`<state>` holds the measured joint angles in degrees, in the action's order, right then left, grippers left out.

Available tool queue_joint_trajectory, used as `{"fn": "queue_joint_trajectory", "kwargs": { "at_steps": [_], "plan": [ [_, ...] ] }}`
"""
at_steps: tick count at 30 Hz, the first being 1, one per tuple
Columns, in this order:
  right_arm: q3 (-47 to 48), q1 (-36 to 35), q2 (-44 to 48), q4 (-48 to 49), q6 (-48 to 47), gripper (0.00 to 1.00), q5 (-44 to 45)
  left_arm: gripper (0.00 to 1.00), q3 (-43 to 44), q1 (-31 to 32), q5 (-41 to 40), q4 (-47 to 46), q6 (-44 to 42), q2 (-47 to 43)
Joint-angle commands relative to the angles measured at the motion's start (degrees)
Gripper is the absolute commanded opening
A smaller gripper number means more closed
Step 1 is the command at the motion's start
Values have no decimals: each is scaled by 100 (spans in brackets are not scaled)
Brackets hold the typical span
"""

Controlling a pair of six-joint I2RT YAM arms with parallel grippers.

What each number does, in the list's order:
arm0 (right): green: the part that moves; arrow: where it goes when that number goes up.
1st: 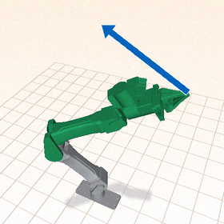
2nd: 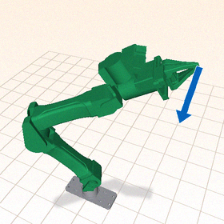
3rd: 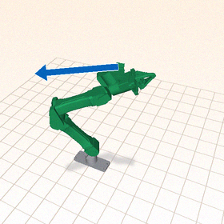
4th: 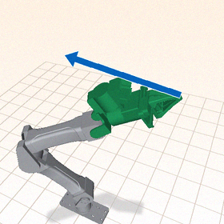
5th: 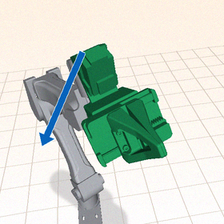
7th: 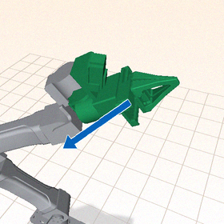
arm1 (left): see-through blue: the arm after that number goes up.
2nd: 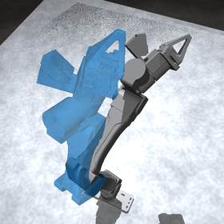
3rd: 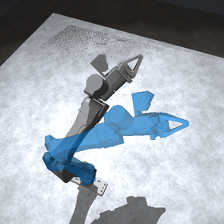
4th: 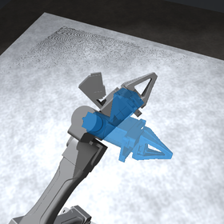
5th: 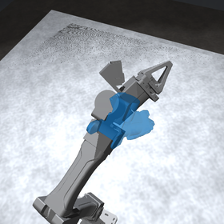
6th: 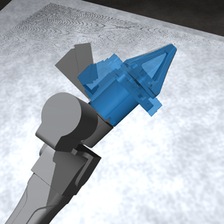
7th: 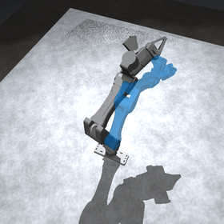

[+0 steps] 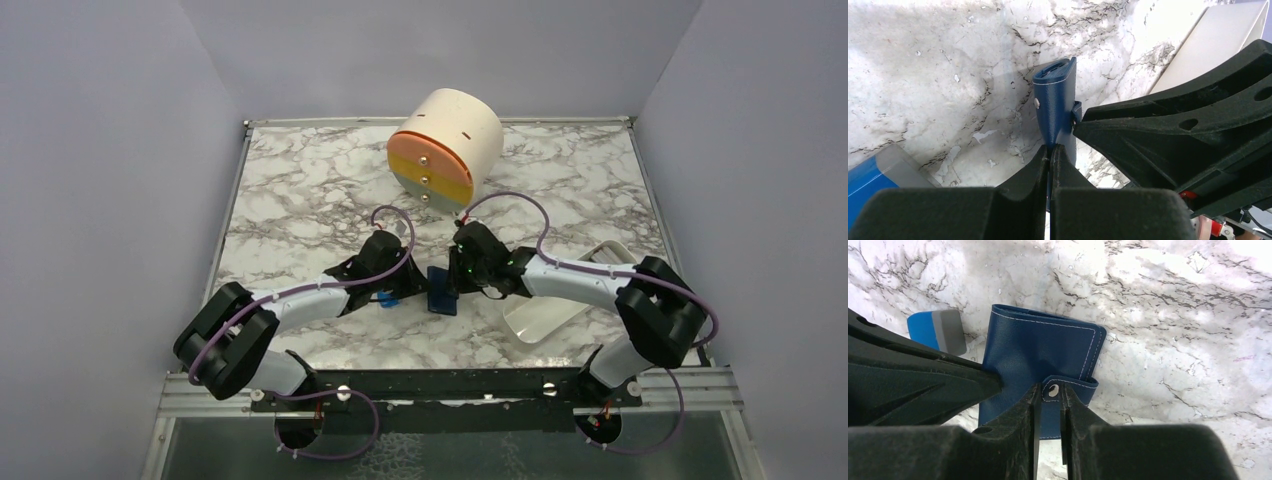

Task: Put the credit cards into the card holder
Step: Open the card holder at the center of the board.

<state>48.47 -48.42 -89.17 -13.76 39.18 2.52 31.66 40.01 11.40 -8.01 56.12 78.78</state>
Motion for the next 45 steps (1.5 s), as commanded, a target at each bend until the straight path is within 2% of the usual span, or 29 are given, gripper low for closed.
{"fn": "queue_joint_trajectory", "kwargs": {
  "at_steps": [1, 8, 13, 15, 20, 28, 33, 35, 40, 45],
  "plan": [
    [-109, 63, 171, -650, -298, 16, 850, 0, -32, -19, -148, 138, -65, -95],
    [-150, 67, 211, -787, -324, 5, 1223, 0, -26, -19, -135, 134, -75, -60],
    [-249, 63, 408, -676, -332, 1, 1094, 0, -56, -11, -101, 122, -66, -86],
    [-245, 70, 409, -628, -328, 4, 999, 0, -87, -10, -122, 97, -74, -94],
    [-196, 66, 291, -610, -254, 17, 869, 0, -66, -11, -86, 87, -101, -44],
    [-352, 67, 259, -427, -95, 20, 814, 0, -25, -11, -23, 81, -169, -22],
    [-333, 69, 343, -395, -178, 5, 890, 0, -50, -11, -50, 77, -178, -42],
    [-306, 68, 487, -424, -210, 1, 893, 8, -22, -11, -52, 101, -251, -72],
    [-258, 63, 1039, -473, -220, 1, 875, 41, 312, -11, -360, 592, -580, -295],
    [-332, 68, 1596, -331, -147, 1, 775, 58, 678, -15, -779, 1175, -873, -547]
  ]
}}
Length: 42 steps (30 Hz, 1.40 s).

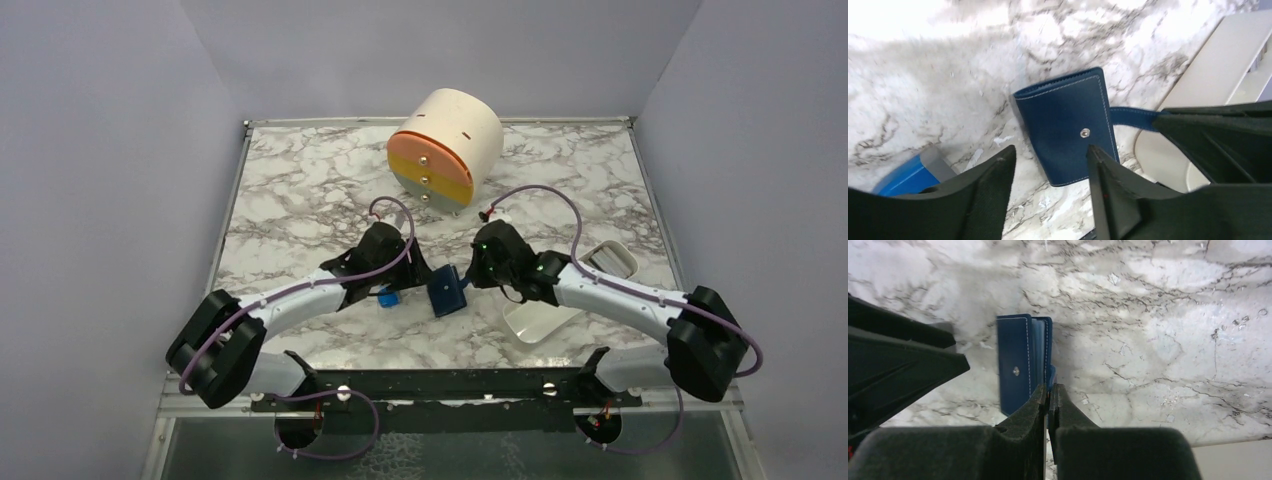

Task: Put the credit cards into the card holder
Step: Open the card holder at the center of the board.

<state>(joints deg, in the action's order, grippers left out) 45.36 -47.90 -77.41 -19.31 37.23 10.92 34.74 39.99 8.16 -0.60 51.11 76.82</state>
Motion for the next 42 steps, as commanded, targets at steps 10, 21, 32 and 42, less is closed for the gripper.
{"fn": "queue_joint_trajectory", "kwargs": {
  "at_steps": [10, 21, 32, 42],
  "plan": [
    [-322, 14, 999, 1015, 346, 1, -933, 69, 85, -8, -198, 298, -439, -970],
    [-405, 15, 851, 877, 249, 1, -582, 69, -188, -8, 34, 23, -473, -617],
    [-254, 12, 1066, 1165, 248, 1, -1044, 69, -203, -9, 354, -396, -445, -539],
    [-407, 17, 990, 1212, 326, 1, -920, 69, -258, -8, 317, -431, -515, -308]
  ]
}}
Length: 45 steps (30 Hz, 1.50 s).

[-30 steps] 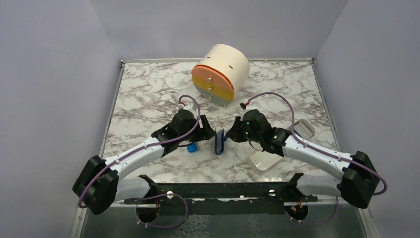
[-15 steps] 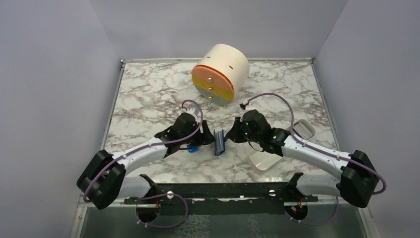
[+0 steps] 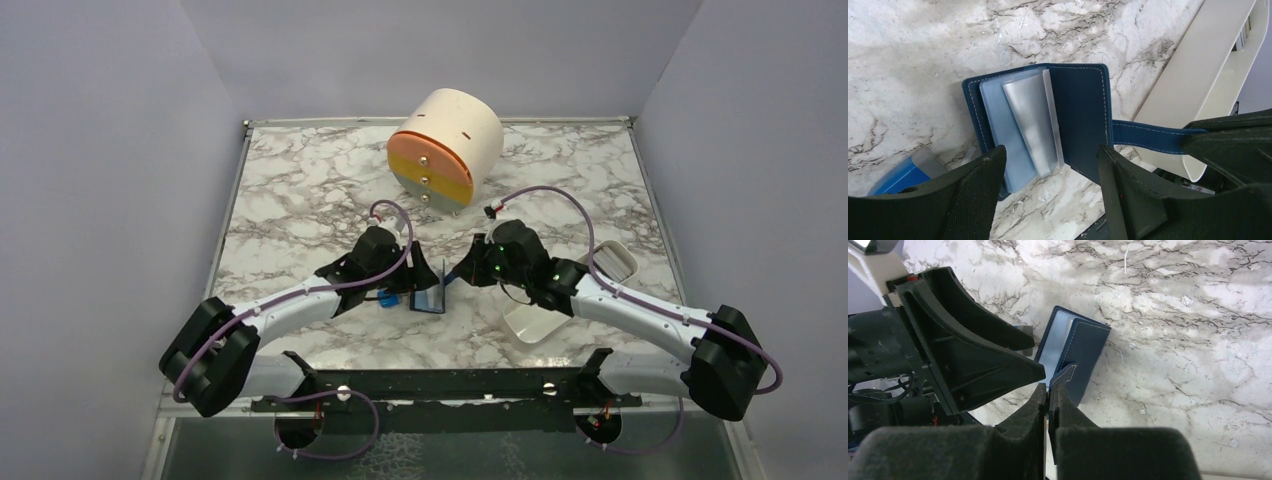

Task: Put the credit cards into the card holder
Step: Open the card holder at the center of the board.

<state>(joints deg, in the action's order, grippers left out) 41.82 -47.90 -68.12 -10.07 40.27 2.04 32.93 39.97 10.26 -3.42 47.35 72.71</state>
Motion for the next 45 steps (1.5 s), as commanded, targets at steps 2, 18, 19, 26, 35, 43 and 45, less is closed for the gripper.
{"fn": "queue_joint_trajectory", "kwargs": {
  "at_steps": [2, 18, 19, 26, 35, 43, 45],
  "plan": [
    [-89, 17, 41, 328, 11, 1, 69, 67, -41, -6, 99, -113, -184, 169],
    [-726, 18, 222, 60, -126, 1, 791, 44, 111, -7, 264, -179, -253, 591],
    [-730, 22, 206, 39, -146, 1, 840, 44, 109, -6, 266, -184, -253, 595],
    [-689, 17, -41, -163, -240, 1, 1378, 47, 206, -6, 187, -8, -315, 540],
    [-690, 27, -171, -233, -204, 1, 1787, 56, 363, -6, -155, 471, -601, 455],
    [-726, 35, -322, -278, -157, 1, 1970, 57, 309, -6, -267, 534, -639, 428],
    [-752, 42, -345, -304, -116, 1, 1975, 57, 287, -6, -279, 537, -631, 419]
  ]
}}
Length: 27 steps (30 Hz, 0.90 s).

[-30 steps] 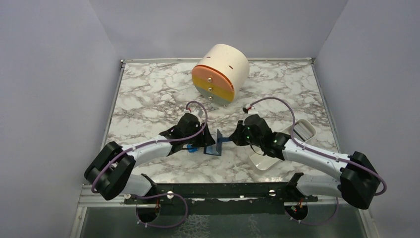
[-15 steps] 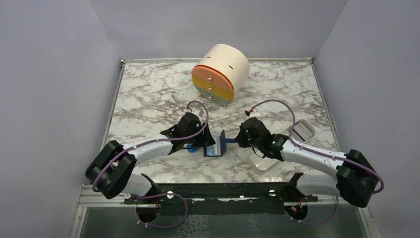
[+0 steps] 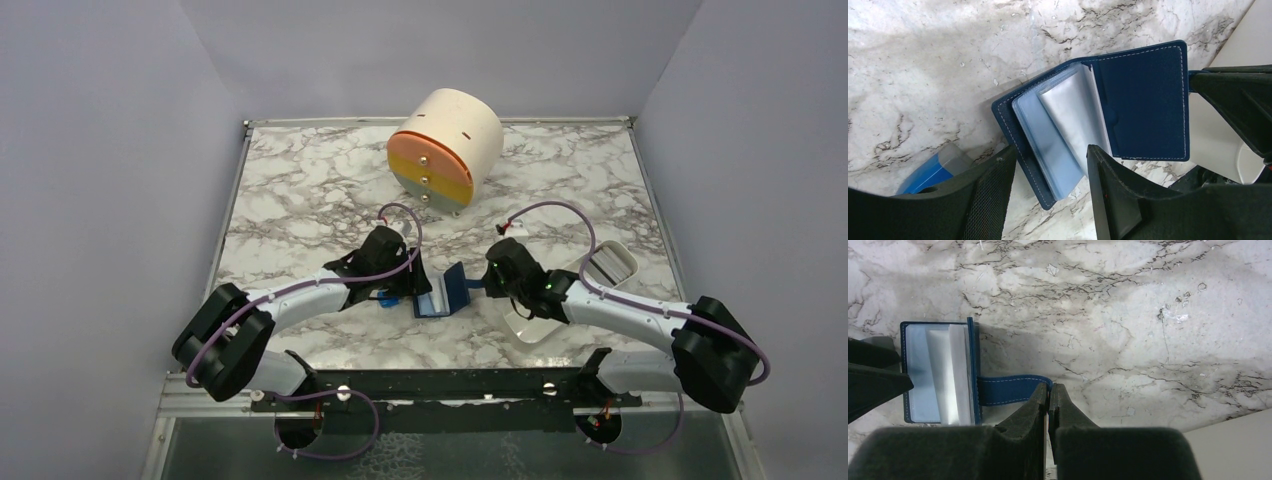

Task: Put the credit cards into the card holder
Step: Open the card holder at the center of the board.

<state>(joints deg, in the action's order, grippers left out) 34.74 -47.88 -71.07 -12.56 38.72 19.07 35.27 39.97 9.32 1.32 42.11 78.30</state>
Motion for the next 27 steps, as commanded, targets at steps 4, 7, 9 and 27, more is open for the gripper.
{"fn": "queue_joint_trajectory", "kwargs": {
  "at_steps": [4, 7, 9, 27],
  "plan": [
    [-113, 55, -56, -64, 87, 1, 266, 57, 42, -6, -193, 46, -76, -134],
    [-135, 76, -73, -124, 122, 1, 347, 57, 34, -6, -169, 24, -50, -115],
    [-144, 85, -67, -146, 127, 1, 369, 58, 18, -7, -148, -23, -24, -110],
    [87, 86, 38, -73, -122, 1, 23, 2, -13, -6, 688, -711, 322, -21]
  ]
}}
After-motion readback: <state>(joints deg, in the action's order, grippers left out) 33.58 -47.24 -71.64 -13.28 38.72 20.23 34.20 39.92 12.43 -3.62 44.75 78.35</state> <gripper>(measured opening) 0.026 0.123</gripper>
